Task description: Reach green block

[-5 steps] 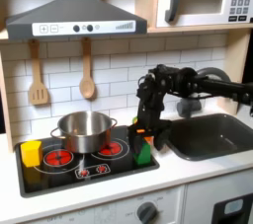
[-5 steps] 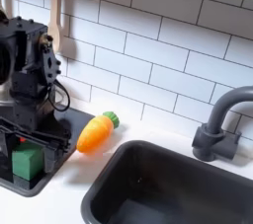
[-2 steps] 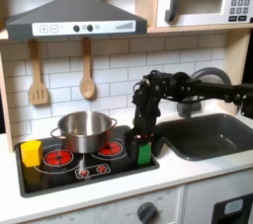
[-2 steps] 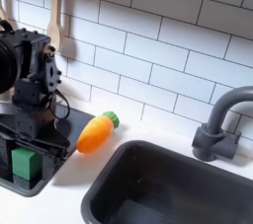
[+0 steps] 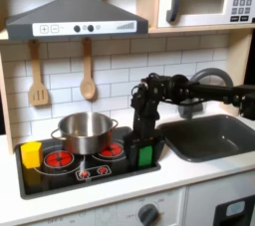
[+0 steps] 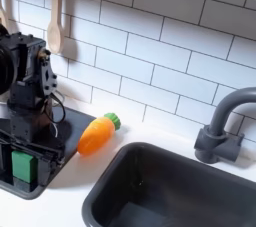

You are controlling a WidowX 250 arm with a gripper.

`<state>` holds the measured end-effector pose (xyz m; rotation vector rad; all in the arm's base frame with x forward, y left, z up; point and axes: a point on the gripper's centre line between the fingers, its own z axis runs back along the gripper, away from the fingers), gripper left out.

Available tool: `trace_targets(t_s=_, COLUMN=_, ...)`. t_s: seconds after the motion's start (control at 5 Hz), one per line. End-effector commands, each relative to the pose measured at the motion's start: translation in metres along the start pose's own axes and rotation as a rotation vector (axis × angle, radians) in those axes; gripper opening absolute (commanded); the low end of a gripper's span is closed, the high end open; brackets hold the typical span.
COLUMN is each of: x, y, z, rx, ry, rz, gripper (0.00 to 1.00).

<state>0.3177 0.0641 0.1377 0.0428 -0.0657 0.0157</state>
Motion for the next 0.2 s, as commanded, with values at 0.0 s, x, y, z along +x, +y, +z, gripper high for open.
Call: trace_targets(t_s=0.0, x=-0.0001, y=0.0003, z=0.0, rx=-0.001, ry=0.0, rz=0.002, gripper=1.0)
